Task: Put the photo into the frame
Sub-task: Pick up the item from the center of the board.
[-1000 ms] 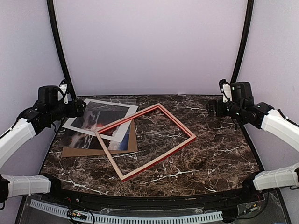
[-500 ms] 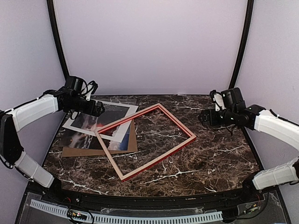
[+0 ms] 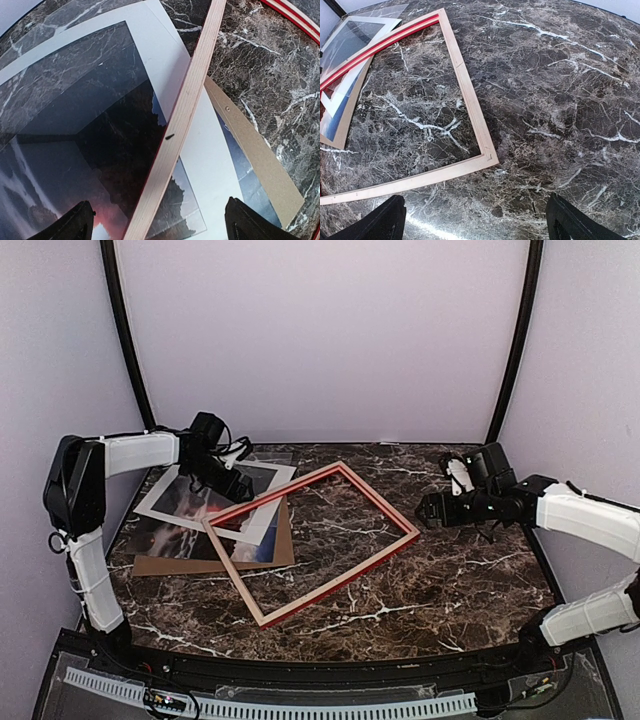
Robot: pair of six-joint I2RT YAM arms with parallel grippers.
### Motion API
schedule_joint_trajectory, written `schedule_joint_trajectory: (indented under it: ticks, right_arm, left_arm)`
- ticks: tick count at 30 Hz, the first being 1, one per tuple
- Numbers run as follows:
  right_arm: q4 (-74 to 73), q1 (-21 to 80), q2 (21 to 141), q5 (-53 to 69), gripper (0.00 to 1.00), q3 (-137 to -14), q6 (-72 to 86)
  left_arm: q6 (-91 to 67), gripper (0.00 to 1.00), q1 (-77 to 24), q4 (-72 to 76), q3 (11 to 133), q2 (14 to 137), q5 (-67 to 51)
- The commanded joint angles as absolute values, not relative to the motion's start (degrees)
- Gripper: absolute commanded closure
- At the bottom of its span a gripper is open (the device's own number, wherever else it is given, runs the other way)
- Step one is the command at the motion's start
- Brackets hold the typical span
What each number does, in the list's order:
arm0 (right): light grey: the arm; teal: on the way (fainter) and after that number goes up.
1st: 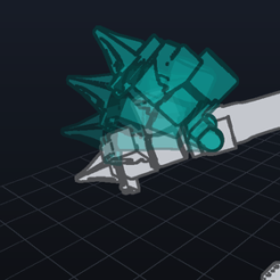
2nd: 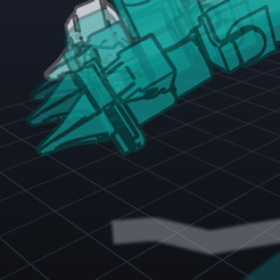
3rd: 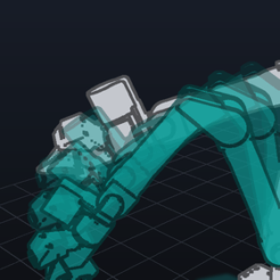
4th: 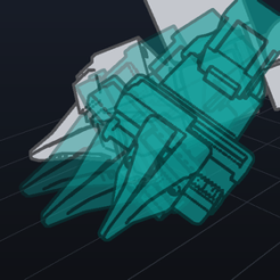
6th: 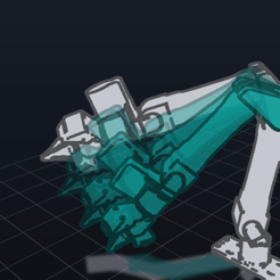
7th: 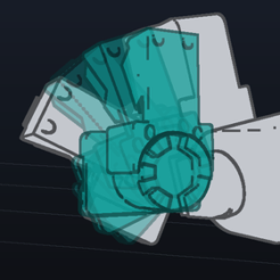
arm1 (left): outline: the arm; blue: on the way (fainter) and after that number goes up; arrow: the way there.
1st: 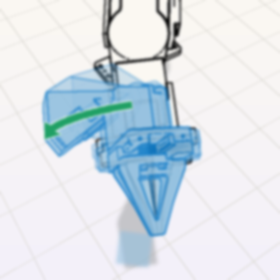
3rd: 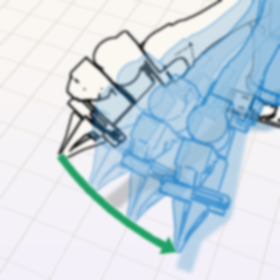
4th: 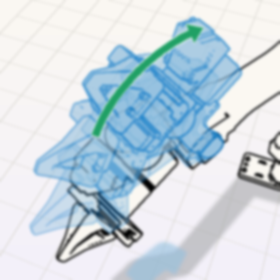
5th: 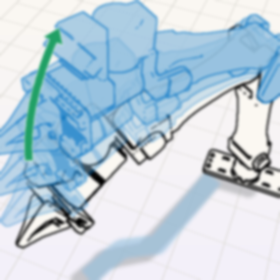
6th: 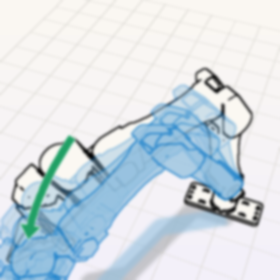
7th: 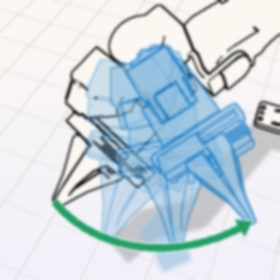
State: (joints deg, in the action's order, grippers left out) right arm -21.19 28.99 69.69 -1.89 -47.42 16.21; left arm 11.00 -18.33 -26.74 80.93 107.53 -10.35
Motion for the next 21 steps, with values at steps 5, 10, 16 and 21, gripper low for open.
schedule_joint_trajectory:
  ticks: [5, 10, 16, 21]
  right_arm:
    - [-18.83, 29.78, 69.77, -0.15, 0.01, -45.58, 17.83]
    - [-18.43, 29.82, 70.30, -0.17, 0.01, -44.92, 18.06]
    - [-17.95, 29.88, 71.42, -0.13, 0.01, -44.82, 18.36]
    - [-18.31, 29.88, 72.19, -0.18, 0.01, -45.46, 18.37]
  left_arm:
    - [17.05, 0.12, -19.51, -31.22, 89.98, 117.56, -8.99]
    - [17.90, 0.24, -19.70, -31.79, 92.01, 119.82, -10.52]
    - [18.14, 0.46, -21.09, -32.03, 91.90, 120.64, -9.18]
    - [15.62, 0.63, -22.14, -32.38, 91.00, 120.59, -8.19]
